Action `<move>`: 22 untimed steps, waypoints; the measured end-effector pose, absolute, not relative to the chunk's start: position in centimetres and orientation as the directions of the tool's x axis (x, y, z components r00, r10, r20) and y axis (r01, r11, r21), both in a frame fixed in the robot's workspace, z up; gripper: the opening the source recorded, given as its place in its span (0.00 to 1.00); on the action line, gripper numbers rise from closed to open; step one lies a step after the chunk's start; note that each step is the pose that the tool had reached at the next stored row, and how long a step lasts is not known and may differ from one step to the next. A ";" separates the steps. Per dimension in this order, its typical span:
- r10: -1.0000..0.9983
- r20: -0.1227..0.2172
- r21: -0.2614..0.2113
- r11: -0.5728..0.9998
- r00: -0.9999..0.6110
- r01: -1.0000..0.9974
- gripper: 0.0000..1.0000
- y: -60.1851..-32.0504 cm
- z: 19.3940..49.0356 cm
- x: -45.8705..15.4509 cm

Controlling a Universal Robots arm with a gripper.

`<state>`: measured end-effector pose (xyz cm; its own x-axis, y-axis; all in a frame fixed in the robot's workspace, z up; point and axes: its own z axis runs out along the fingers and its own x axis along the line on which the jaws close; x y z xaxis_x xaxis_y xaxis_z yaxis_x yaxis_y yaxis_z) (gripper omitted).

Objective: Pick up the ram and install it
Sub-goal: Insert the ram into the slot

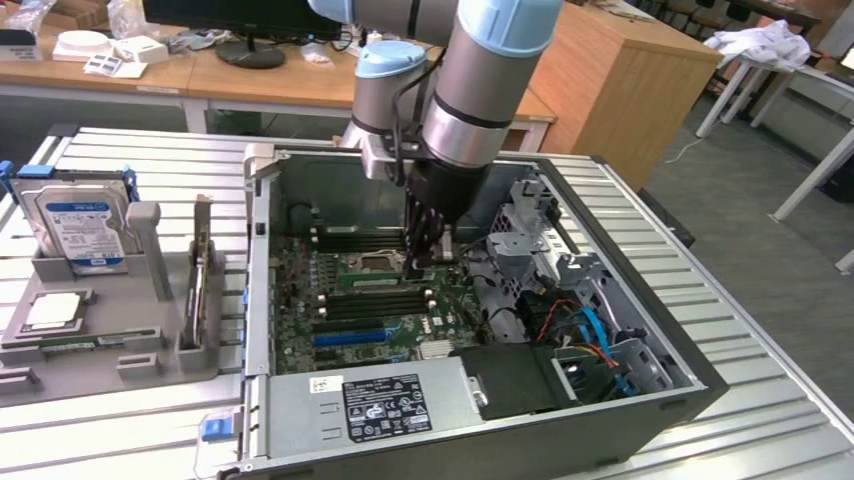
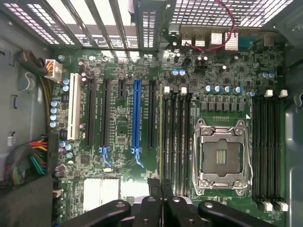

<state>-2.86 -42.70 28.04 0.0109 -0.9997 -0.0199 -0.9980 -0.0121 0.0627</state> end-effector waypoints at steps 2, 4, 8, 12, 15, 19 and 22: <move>-1.000 -0.020 0.062 -0.012 0.011 -0.998 0.12 -42.7 27.7 -2.9; -1.000 -0.020 0.062 -0.011 0.010 -0.998 0.12 -42.7 27.3 -2.9; -1.000 -0.020 0.061 -0.010 0.009 -0.998 0.12 -42.7 26.6 -2.9; -1.000 -0.020 0.061 -0.009 0.007 -0.998 0.12 -42.7 25.9 -2.9; -1.000 -0.020 0.061 -0.008 0.007 -0.998 0.12 -42.7 25.7 -2.9; -1.000 -0.020 0.061 -0.007 0.006 -0.998 0.12 -42.6 25.6 -2.9; -1.000 -0.020 0.061 -0.008 0.007 -0.998 0.12 -42.1 25.5 -2.9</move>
<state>-2.87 -42.10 25.54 0.0065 -0.9998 -0.0196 -0.9981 -0.0077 0.0610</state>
